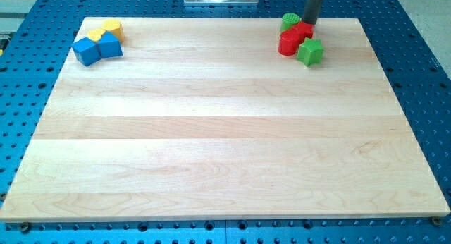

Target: Make a group of red and green blocks at the top right of the board

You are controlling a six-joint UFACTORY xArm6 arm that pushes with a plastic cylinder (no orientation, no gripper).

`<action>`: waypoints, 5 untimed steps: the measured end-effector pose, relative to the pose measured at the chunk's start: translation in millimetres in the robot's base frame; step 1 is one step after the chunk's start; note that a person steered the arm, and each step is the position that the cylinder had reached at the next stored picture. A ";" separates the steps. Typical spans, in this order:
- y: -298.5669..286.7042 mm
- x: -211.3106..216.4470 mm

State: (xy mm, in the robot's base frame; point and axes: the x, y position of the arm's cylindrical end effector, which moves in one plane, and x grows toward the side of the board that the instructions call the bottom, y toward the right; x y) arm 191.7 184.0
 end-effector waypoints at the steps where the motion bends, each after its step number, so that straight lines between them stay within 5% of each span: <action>1: -56.2 0.3; 2: -110.5 9.1; 4: -49.3 10.5; 5: -37.9 46.3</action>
